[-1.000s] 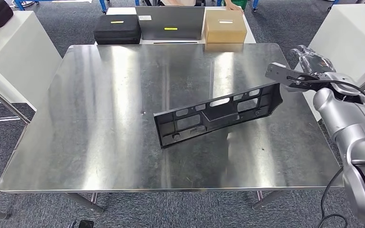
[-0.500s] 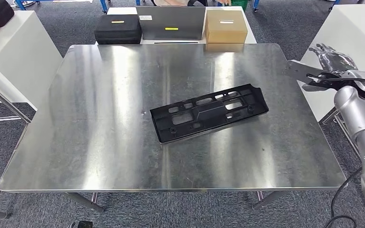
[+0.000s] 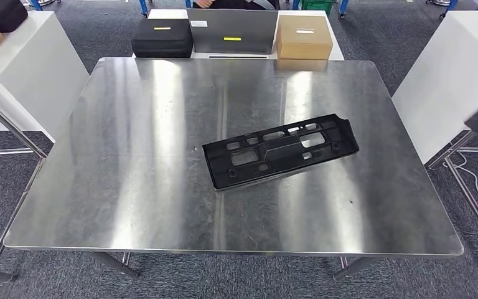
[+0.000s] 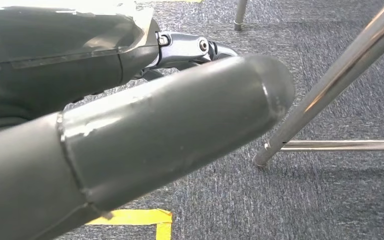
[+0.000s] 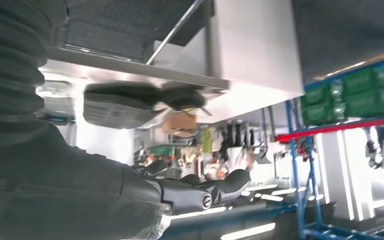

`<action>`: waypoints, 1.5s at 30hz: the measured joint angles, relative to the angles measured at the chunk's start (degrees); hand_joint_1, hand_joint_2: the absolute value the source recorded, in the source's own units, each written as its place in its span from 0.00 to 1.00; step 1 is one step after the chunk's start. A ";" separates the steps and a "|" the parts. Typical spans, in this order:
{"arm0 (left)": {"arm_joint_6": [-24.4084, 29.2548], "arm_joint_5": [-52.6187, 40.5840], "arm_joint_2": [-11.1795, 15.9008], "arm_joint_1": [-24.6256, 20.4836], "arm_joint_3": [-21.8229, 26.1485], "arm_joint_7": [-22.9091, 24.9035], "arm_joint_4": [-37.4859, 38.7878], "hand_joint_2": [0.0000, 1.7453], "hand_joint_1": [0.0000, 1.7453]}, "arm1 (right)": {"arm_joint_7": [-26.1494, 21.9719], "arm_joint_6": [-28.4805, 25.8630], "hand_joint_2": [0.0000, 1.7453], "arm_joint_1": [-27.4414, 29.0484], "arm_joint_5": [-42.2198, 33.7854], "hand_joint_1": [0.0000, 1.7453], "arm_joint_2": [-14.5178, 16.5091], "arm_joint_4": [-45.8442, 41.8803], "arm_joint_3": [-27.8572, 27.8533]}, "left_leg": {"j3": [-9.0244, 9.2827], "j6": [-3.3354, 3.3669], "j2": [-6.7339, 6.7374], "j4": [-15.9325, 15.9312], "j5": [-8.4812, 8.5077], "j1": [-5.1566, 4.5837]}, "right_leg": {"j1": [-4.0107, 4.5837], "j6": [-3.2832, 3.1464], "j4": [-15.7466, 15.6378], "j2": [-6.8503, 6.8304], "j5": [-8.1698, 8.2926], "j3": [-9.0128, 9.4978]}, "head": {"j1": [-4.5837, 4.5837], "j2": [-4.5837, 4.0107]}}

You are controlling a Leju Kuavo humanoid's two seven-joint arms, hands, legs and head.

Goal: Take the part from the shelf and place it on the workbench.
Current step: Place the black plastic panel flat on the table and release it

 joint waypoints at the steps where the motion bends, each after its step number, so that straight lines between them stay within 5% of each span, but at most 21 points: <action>1: 0.05 -0.07 -0.09 0.19 0.27 -0.16 0.05 0.00 0.00 | -0.41 -1.53 1.00 7.37 1.14 0.00 -0.42 -3.94 -4.61 | 0.18 -0.01 -0.14 -0.01 -0.19 0.09 | -0.03 -0.06 0.00 -0.15 -0.18 0.27 | -0.01 0.00; 4: 0.11 -0.36 -0.26 0.41 1.00 -0.55 0.15 0.00 0.00 | -1.99 -3.42 1.00 25.25 4.83 0.00 0.50 -13.69 -17.77 | 0.43 -0.10 -0.04 -0.03 -0.47 0.15 | -0.18 -0.16 0.05 -0.14 -0.46 0.40 | -0.06 0.00; 7: 0.20 -0.46 -0.37 0.40 1.46 -0.84 0.16 0.00 0.00 | -3.49 -4.06 1.00 35.85 8.72 0.00 2.99 -20.56 -27.47 | 0.64 -0.22 0.30 -0.08 -0.63 0.16 | -0.09 -0.29 0.08 0.17 -0.62 0.37 | -0.05 0.00; 12: 0.75 -0.57 -0.68 0.47 2.56 -0.86 0.22 0.00 0.00 | -13.28 -10.27 1.00 47.94 19.90 0.00 19.22 -30.08 -42.29 | 1.01 -0.43 0.49 -0.13 -0.95 0.38 | 0.16 -0.60 0.08 0.29 -0.94 0.65 | -0.04 0.00; 17: 1.27 -0.80 -0.97 0.54 3.61 -0.84 0.25 0.00 0.00 | -28.84 -19.40 1.00 50.18 27.25 0.00 39.27 -33.59 -54.97 | 1.23 -0.68 0.98 -0.24 -1.14 0.49 | 0.27 -0.73 0.11 0.83 -1.03 0.67 | -0.05 0.00; 21: 1.34 -1.64 -1.21 0.50 4.09 -0.68 0.25 0.00 0.00 | -36.92 -25.42 1.00 47.68 30.39 0.00 50.22 -31.71 -64.41 | 1.33 -0.76 1.41 -0.31 -1.14 0.52 | 0.28 -0.81 0.12 1.21 -0.99 0.66 | -0.06 0.00; 25: 0.66 -2.62 -1.41 0.40 4.37 0.03 0.25 0.00 0.00 | -39.76 -31.14 1.00 44.18 31.22 0.00 58.17 -24.40 -72.05 | 1.48 -0.93 1.65 -0.32 -1.11 0.53 | 0.30 -0.85 0.13 1.41 -0.96 0.75 | -0.03 0.00; 32: -2.16 -5.36 -1.32 0.28 4.34 4.06 0.25 0.00 0.00 | -39.00 -33.39 1.00 38.63 27.56 0.00 62.38 -4.20 -79.11 | 1.63 -0.96 1.77 -0.31 -1.09 0.48 | 0.26 -0.85 0.13 1.48 -0.96 0.87 | -0.04 0.00; 39: -7.93 -7.25 -0.68 0.25 4.22 7.12 0.26 0.00 0.00 | -24.67 -32.66 1.00 32.62 27.97 0.00 57.49 26.47 -86.60 | 1.68 -0.95 1.78 -0.31 -1.13 0.43 | 0.16 -0.84 0.13 1.49 -0.97 0.95 | -0.03 0.00; 45: -10.44 -9.25 0.16 -0.09 3.37 9.73 0.27 0.00 0.00 | -14.92 -26.75 1.00 30.56 32.15 0.00 55.32 40.89 -87.31 | 1.69 -0.96 1.78 -0.31 -1.14 0.43 | 0.16 -0.84 0.13 1.49 -0.97 0.95 | -0.02 0.00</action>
